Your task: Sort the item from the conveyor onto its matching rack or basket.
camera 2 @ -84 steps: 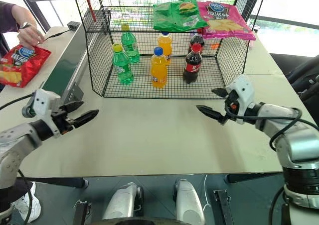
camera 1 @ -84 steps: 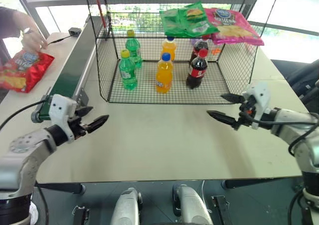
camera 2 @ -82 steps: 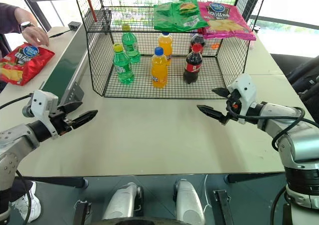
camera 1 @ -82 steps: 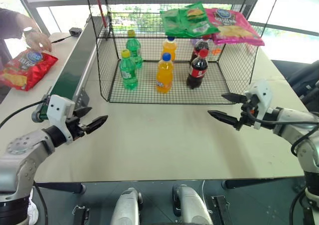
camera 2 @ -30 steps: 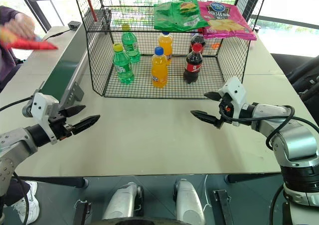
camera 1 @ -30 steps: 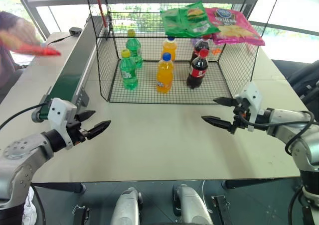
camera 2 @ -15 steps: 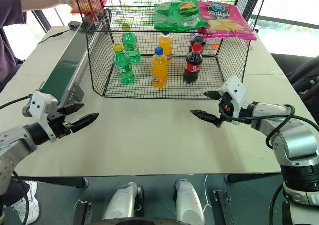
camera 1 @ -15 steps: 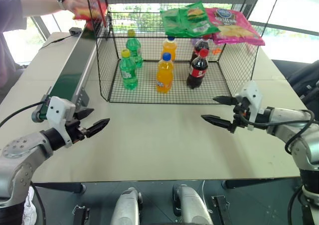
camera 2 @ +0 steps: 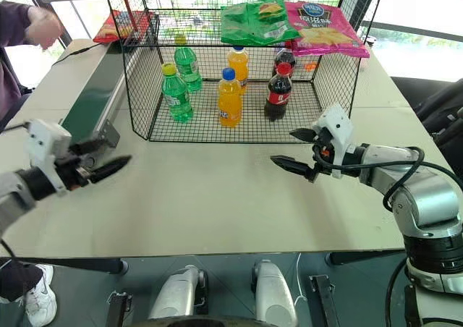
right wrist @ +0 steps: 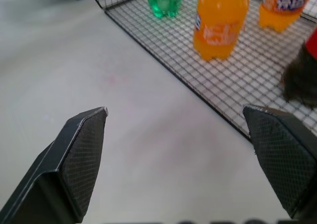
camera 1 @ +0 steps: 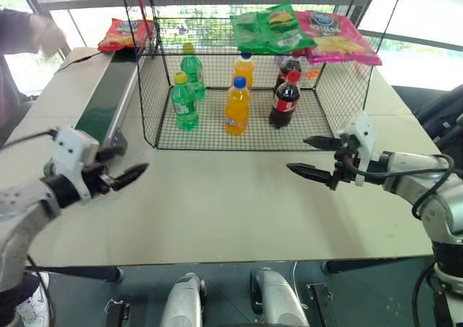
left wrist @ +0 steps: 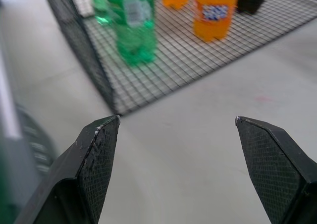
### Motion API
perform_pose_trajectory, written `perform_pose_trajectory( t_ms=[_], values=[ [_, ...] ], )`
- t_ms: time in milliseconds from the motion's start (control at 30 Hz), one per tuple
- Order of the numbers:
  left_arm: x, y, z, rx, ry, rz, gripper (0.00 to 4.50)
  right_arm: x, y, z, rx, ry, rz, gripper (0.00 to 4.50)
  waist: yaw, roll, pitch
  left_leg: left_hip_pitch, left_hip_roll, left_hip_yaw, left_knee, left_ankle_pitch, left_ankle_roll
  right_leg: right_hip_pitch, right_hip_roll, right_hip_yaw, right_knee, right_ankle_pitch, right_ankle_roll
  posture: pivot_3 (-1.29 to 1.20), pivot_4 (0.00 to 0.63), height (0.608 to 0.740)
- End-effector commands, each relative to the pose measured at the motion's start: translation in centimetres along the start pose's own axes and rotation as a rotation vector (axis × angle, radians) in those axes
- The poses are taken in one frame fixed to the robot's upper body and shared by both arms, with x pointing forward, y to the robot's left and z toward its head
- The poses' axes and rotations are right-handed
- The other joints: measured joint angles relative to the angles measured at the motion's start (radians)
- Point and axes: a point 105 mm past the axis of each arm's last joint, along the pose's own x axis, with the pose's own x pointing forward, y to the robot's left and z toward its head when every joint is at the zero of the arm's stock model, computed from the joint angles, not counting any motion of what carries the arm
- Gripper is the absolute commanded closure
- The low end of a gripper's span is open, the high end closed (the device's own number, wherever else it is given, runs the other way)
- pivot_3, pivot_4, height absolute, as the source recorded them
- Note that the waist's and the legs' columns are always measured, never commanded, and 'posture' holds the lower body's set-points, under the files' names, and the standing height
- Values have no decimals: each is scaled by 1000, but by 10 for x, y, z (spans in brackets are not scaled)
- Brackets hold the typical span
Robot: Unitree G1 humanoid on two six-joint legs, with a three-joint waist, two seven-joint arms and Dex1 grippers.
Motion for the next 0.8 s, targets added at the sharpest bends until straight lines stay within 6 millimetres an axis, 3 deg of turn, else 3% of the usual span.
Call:
perform_pose_trajectory(
  t_ms=[33,100,267,533,800],
  values=[
    [-17,26,16,233,43,96,576,7,26,39,-55,-99,68,0,-3,0,0,0,0,0,0,0,0,0,0,0,0,0,0,0,150,740],
    [-21,35,19,326,70,129,576,12,34,45,-36,-110,89,0,-1,1,0,0,0,0,-1,0,0,-1,0,0,0,0,0,0,150,740],
    [-29,52,14,598,187,179,576,22,45,37,-9,-36,86,0,5,1,0,-1,1,2,-2,0,-1,-2,-3,0,-3,0,-1,0,150,740],
    [-39,61,-5,771,355,158,576,21,43,35,3,-16,64,0,-1,2,0,-10,1,8,-2,0,-1,-10,-5,0,-5,3,-4,0,150,740],
    [-33,59,-4,803,340,180,576,21,38,35,-5,-13,44,0,1,1,0,-12,2,7,-1,0,0,-13,-3,0,-2,3,-4,0,150,740]
  ],
)
